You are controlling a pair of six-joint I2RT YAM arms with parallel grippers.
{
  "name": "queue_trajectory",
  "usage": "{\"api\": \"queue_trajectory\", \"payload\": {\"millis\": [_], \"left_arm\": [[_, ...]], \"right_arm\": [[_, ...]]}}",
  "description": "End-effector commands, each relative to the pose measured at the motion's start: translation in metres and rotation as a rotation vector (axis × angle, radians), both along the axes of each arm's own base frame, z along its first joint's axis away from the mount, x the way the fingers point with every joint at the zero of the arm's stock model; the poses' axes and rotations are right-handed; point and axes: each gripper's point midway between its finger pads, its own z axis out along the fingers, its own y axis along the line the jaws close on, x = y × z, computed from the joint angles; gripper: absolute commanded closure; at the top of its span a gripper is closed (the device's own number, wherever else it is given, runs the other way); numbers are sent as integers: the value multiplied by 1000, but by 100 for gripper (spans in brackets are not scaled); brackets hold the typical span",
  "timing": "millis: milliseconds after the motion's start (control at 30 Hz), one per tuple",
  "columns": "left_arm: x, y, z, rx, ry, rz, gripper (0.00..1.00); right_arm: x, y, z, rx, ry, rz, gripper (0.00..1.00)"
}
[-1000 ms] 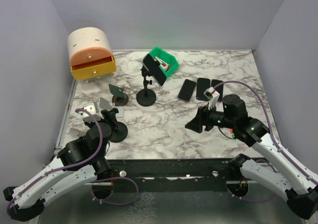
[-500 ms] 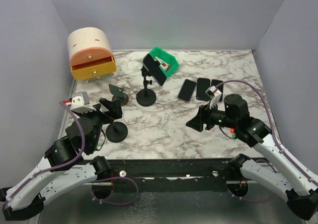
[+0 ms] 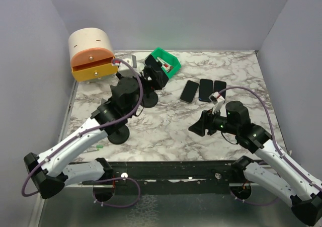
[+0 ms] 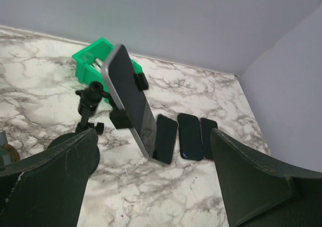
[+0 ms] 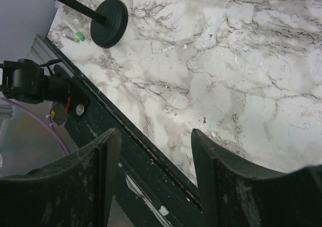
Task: Remove the phone from the phone stand
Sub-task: Move the phone stand with the phone to the center of the board.
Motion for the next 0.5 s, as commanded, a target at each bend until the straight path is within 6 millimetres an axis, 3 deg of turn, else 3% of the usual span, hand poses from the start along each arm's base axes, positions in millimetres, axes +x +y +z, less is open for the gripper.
{"api": "queue_trajectory", "payload": {"millis": [0,233,467], "left_arm": [[41,5,6,-178,62,-39,7],[73,2,-10,-192,103,-57,9],[99,3,-17,-203,111,-52,21]], "right_arm": [[2,-1,8,25,-35,-20,37],[2,-6,9,10,-45,-33,37],[3,-11,4,-10,-52,-55,37]]}}
